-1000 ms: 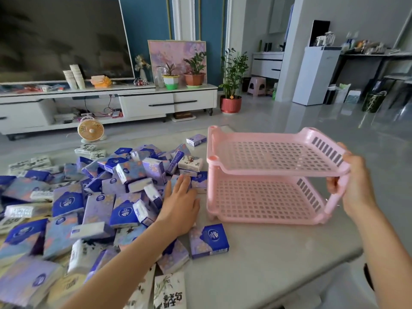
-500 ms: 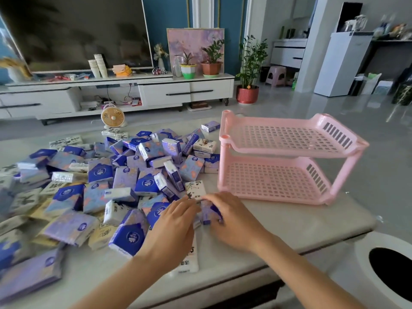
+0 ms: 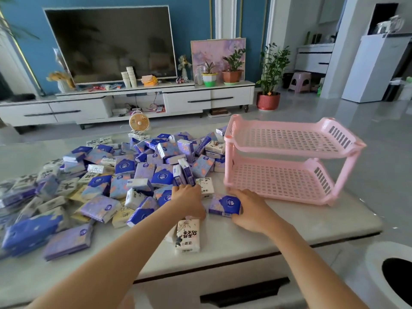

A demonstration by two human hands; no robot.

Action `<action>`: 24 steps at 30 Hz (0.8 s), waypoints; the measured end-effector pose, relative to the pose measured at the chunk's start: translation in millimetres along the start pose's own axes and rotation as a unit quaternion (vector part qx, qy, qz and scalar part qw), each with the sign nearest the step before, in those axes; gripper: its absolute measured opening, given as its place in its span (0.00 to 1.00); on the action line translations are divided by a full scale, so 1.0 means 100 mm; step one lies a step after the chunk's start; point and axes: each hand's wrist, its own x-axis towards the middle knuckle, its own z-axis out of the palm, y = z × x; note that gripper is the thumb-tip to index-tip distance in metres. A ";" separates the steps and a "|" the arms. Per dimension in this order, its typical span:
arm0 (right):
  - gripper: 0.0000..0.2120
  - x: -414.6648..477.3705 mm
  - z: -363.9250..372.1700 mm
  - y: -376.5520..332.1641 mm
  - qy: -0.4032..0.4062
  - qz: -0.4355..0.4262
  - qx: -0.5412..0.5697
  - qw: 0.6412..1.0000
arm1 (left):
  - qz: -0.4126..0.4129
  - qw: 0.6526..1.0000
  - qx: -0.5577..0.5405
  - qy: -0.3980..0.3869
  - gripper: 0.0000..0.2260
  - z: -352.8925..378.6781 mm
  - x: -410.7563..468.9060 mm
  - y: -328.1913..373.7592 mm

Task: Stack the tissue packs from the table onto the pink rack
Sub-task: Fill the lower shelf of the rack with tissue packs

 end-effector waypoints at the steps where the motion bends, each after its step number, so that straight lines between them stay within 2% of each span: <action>1: 0.28 -0.01 0.00 0.00 0.002 0.001 0.018 1.000 | 0.004 1.000 -0.008 -0.002 0.29 0.00 0.02 0.00; 4: 0.24 -0.07 -0.07 0.04 0.023 0.013 0.100 0.995 | 0.022 0.997 -0.067 0.025 0.35 -0.05 -0.04 -0.04; 8: 0.13 -0.17 -0.34 0.18 0.135 0.047 0.199 0.969 | 0.122 0.974 -0.096 0.163 0.35 -0.15 -0.34 0.07; 10: 0.12 -0.21 -0.43 0.32 0.230 0.095 0.236 0.939 | 0.192 0.952 -0.075 0.225 0.34 -0.19 -0.38 0.26; 13: 0.08 -0.18 -0.42 0.51 0.361 0.171 0.263 0.878 | 0.253 0.937 -0.070 0.230 0.33 -0.19 -0.16 0.68; 15: 0.07 -0.07 -0.36 0.61 0.398 0.189 0.249 0.862 | 0.260 0.934 -0.072 0.232 0.34 -0.17 0.16 0.94; 18: 0.10 0.18 -0.26 0.72 0.419 0.166 0.172 0.876 | 0.246 0.934 -0.044 0.256 0.35 -0.12 0.63 1.14; 20: 0.13 0.34 -0.18 0.78 0.409 0.169 0.112 0.890 | 0.208 0.941 -0.029 0.264 0.34 -0.10 0.82 1.14; 22: 0.16 0.46 -0.10 0.80 0.365 0.217 0.065 0.903 | 0.176 0.964 -0.041 0.197 0.30 0.02 0.92 1.14; 24: 0.19 0.55 -0.03 0.79 0.285 0.265 0.018 0.921 | 0.161 0.960 -0.069 0.219 0.24 0.13 0.90 1.14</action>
